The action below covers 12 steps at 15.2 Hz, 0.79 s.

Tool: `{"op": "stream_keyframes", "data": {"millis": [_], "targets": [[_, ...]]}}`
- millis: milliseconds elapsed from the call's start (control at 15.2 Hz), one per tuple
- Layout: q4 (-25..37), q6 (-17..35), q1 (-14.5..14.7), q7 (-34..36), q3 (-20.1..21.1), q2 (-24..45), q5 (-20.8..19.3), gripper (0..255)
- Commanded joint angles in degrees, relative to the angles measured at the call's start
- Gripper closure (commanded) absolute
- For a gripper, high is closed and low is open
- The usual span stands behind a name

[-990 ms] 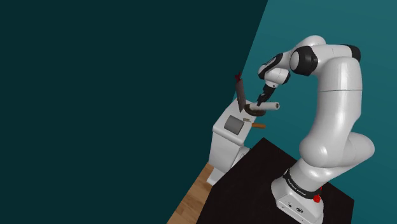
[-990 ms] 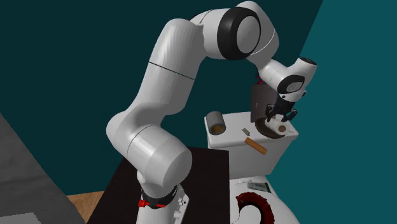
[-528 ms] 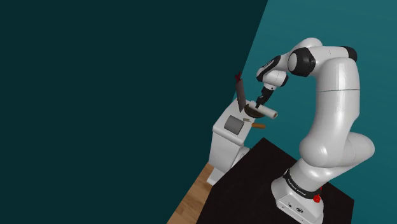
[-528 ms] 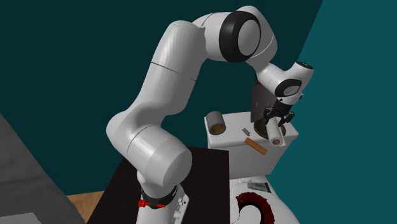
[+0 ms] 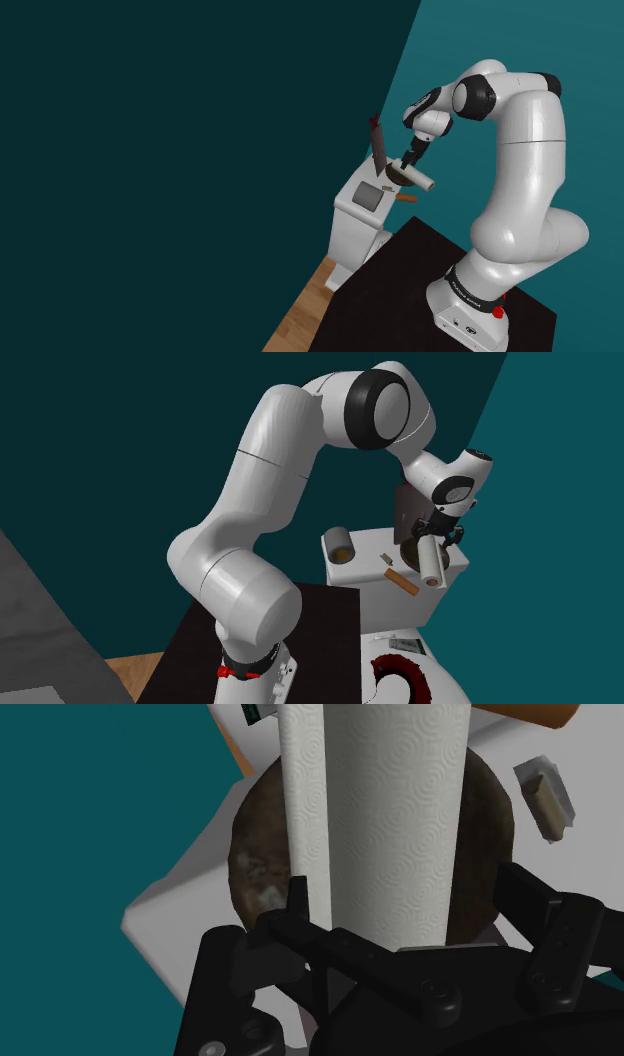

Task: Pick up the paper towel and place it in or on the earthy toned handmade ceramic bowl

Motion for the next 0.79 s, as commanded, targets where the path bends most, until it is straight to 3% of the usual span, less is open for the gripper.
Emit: {"op": "stream_keyframes", "data": {"millis": [0,198,726], "targets": [[0.0,-1.3,0.3,0.4,-0.5,-1.3,-0.6,0],[0.5,-4.9,0.9,1.4,-1.8,-4.6,-2.3,0],[0.5,-4.9,0.9,1.4,-1.8,-4.6,-2.3,0]]}}
